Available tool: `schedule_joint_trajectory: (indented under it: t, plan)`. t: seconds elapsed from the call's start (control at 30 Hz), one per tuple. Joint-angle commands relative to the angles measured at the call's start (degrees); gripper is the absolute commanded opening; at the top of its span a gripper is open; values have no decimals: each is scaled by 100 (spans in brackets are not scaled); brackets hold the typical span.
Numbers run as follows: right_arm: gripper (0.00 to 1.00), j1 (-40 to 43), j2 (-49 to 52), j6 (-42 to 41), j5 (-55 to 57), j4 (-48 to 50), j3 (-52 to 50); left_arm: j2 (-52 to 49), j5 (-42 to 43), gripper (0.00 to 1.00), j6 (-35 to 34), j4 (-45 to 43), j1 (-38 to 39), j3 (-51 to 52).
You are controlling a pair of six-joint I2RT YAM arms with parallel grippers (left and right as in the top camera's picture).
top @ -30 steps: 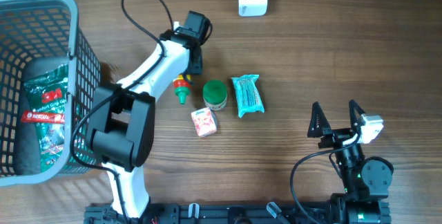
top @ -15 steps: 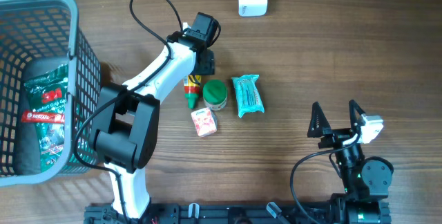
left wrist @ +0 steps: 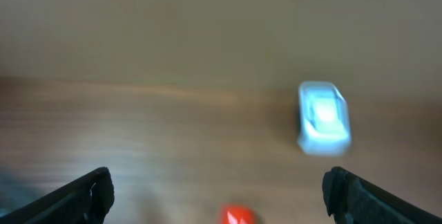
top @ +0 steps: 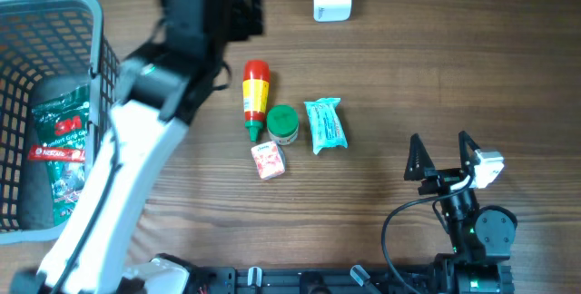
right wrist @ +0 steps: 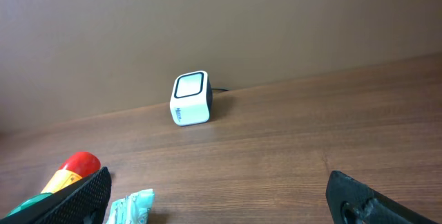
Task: Scan the item barcode
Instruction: 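Lift the sauce bottle out and stand it beside the jar, then return the left gripper to the basket and grasp the red Nescafe stick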
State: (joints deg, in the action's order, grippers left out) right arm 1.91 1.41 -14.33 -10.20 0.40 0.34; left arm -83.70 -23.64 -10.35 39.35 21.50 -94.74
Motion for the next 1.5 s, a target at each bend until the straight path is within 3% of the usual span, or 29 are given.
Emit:
schedule_joint_trajectory:
  t: [0.0, 0.1, 0.23, 0.3, 0.5, 0.9, 1.03, 1.23, 1.27, 1.33, 1.37, 1.4, 1.47]
  plan:
    - [100, -46, 0, -81, 79, 26, -2, 446, -1478, 100, -813, -33, -741, -22]
    - [100, -46, 0, -81, 81, 26, -2, 721, -1305, 100, -2118, 625, -1797, -22]
    - [100, -46, 0, -83, 81, 26, -2, 597, -479, 100, -3834, 2024, -3331, -7]
    - [100, -46, 0, -83, 79, 26, -2, 426, -214, 100, -4253, 2487, -3934, 0]
    - [100, -46, 0, -81, 81, 26, -2, -476, 177, 100, -4282, 3051, -5108, 2]
    - [100, -46, 0, -83, 81, 26, -2, -2857, 197, 89, -4240, 3239, -5554, 94]
    - [100, -46, 0, -81, 81, 26, -2, -3075, 269, 94, -4240, 2507, -5576, 752]
    - [100, -46, 0, -81, 81, 26, -2, -3075, 540, 91, -4238, 1447, -5576, 1714]
    - [100, -46, 0, -81, 81, 26, -2, -3075, 566, 88, -4238, 1290, -5576, 1867]
    - [100, -46, 0, -81, 81, 26, -2, -3075, 564, 72, -4240, 1086, -5576, 2103]
    - [100, -46, 0, -81, 81, 26, -2, -3075, 562, 57, -4240, 1051, -5578, 2162]
    - [100, -46, 0, -81, 81, 26, -2, -3075, 557, 34, -4238, 1062, -5580, 2179]
    - [100, -46, 0, -81, 81, 26, -2, -3040, 501, 6, -4236, 1119, -5582, 2177]
